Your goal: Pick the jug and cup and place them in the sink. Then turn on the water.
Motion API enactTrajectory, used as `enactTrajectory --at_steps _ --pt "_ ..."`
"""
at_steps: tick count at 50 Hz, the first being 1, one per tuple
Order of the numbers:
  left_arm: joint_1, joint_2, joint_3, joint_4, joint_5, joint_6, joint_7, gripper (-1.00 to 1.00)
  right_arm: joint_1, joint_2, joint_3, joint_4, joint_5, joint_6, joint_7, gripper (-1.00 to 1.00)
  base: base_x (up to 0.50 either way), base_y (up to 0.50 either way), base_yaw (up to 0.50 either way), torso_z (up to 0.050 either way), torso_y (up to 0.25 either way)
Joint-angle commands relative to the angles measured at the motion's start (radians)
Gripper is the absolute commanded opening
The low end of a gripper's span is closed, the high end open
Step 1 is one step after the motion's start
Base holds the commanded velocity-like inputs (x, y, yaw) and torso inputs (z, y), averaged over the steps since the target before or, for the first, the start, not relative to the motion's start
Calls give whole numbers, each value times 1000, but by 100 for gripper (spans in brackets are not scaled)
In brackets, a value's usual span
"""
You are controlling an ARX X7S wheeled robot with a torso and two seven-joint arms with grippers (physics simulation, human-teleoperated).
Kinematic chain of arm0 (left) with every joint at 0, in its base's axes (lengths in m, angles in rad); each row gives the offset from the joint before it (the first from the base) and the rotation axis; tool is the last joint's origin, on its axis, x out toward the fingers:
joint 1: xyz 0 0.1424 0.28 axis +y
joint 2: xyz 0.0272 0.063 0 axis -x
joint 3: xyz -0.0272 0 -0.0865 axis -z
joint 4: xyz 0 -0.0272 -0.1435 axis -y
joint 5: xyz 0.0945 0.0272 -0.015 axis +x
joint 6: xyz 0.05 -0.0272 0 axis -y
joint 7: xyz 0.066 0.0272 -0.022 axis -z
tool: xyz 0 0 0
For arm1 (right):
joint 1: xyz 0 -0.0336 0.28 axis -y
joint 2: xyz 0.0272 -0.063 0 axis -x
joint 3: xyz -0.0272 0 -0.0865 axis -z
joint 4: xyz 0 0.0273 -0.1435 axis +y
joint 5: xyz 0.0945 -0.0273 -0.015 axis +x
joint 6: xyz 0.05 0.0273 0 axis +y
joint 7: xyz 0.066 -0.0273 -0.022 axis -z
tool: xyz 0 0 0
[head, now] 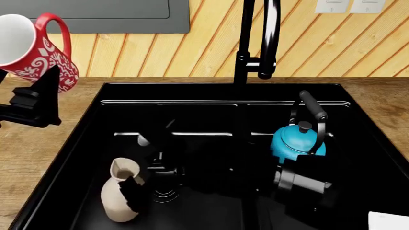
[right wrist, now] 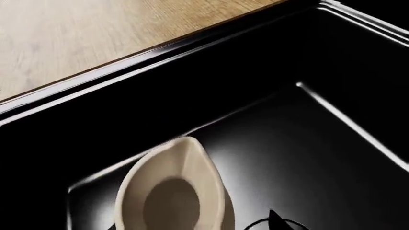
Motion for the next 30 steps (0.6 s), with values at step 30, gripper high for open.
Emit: enactTrajectory --at_steps 30 --pt "-37 -3 24 10 -27 -3 -26 -100 38 223 57 -338 87 49 207 100 0 0 0 0 0"
